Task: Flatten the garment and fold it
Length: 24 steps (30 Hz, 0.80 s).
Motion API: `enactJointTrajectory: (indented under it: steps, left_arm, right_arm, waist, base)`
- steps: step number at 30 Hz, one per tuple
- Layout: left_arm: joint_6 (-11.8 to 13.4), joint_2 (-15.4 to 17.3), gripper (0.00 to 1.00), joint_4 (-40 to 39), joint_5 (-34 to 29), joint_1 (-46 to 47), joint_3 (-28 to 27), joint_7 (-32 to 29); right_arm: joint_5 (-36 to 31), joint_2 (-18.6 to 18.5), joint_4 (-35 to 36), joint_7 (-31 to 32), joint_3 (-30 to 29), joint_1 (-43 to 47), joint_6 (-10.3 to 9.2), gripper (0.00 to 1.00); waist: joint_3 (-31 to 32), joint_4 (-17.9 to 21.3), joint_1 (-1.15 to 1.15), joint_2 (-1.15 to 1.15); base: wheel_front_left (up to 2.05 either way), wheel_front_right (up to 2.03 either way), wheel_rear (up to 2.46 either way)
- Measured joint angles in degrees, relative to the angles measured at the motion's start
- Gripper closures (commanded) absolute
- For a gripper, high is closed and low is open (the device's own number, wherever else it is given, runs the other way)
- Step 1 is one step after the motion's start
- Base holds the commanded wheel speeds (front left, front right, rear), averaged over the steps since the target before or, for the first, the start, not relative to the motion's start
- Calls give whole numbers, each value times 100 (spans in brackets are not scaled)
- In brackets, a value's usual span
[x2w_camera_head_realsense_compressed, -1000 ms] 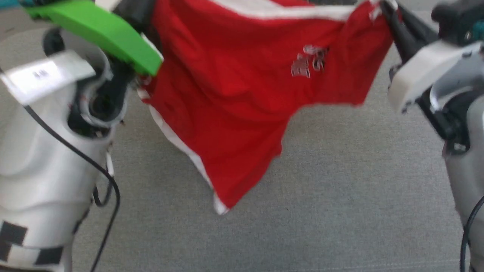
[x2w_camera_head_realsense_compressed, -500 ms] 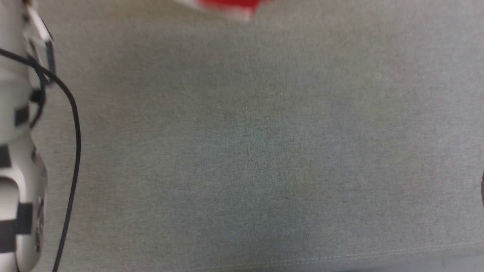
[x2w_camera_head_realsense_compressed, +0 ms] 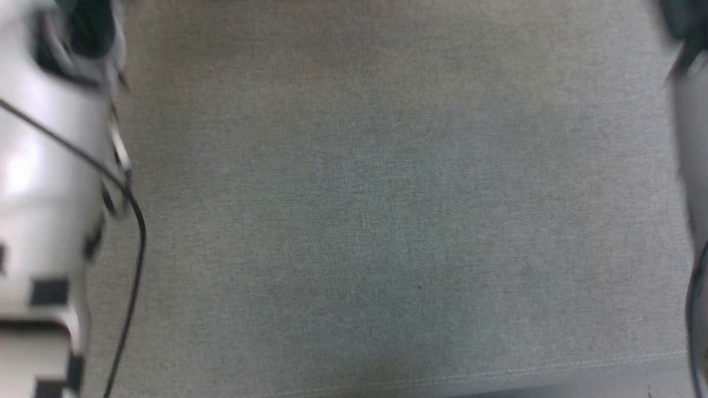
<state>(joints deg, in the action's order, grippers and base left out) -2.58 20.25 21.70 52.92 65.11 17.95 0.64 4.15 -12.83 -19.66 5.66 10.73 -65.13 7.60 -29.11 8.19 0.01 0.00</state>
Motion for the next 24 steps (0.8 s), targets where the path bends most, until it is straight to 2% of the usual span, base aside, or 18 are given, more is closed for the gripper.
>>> enactJointTrajectory:
  steps: [7, 15, 19, 24]
  left_arm:
    - [2, 244, 100, -592, 227, -2099, 374, -446]
    - [452, 573, 100, -1518, 620, -4501, 756, -1038]
    - [673, 732, 100, -1827, 684, -5369, 910, -1192]
    - [821, 836, 100, -2175, 887, -6138, 1037, -1325]
  right_arm:
    - [983, -360, 739, 487, 528, 2007, -1, 100]
    - [1658, -810, 1779, 1244, 824, 4567, -1, 100]
    - [1764, -929, 2117, 1519, 821, 5428, -1, 100]
    - [1752, -924, 2430, 1941, 676, 6229, -1, 100]
  waist:
    - [433, -42, -1, 0]
    - [1086, -127, -1, 0]
    - [1393, -180, -1, 0]
    - [1710, -238, -1, 0]
  base:
    - [0, 0, 0]
    - [0, 0, 0]
    - [0, 0, 0]
    - [0, 0, 0]
